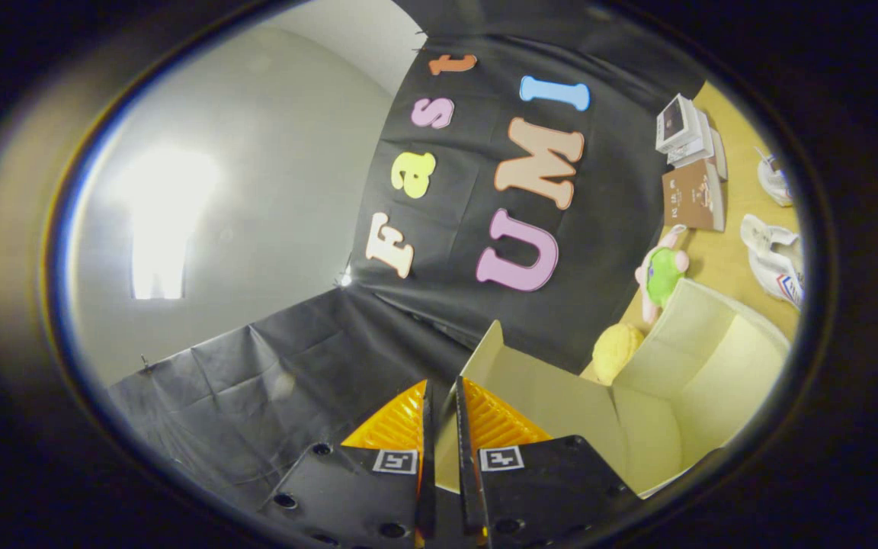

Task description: Open the storage box then place both shoes into the box .Put the left shoe in first, then the right shoe, with the right side of both shoes facing outward in a uniform manner.

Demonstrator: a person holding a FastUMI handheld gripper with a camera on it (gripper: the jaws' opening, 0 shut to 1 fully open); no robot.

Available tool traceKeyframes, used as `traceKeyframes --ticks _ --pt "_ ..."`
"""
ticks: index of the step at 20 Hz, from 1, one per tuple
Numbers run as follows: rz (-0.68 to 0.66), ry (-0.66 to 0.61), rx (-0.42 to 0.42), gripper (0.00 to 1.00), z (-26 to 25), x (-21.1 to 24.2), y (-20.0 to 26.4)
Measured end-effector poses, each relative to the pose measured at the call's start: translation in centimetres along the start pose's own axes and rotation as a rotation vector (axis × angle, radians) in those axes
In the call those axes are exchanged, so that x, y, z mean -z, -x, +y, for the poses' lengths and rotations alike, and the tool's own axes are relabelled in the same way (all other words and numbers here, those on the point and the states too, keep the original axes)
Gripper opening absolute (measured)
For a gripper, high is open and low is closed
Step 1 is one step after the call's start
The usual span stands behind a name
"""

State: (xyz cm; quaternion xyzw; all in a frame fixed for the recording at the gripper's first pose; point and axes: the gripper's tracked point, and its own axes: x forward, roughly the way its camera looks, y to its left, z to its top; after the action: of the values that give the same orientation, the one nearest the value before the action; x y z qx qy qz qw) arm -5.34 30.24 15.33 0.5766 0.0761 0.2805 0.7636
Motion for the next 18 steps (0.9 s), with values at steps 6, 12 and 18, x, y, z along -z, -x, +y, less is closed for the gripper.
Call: traceKeyframes --ticks 6,12,18 --pt "0.083 0.016 -0.028 0.19 0.2 3.9 -1.1" --pt "0.195 0.088 0.001 0.34 -0.9 9.3 -2.1" --pt "0.213 0.352 0.092 0.73 -3.9 8.7 -1.1"
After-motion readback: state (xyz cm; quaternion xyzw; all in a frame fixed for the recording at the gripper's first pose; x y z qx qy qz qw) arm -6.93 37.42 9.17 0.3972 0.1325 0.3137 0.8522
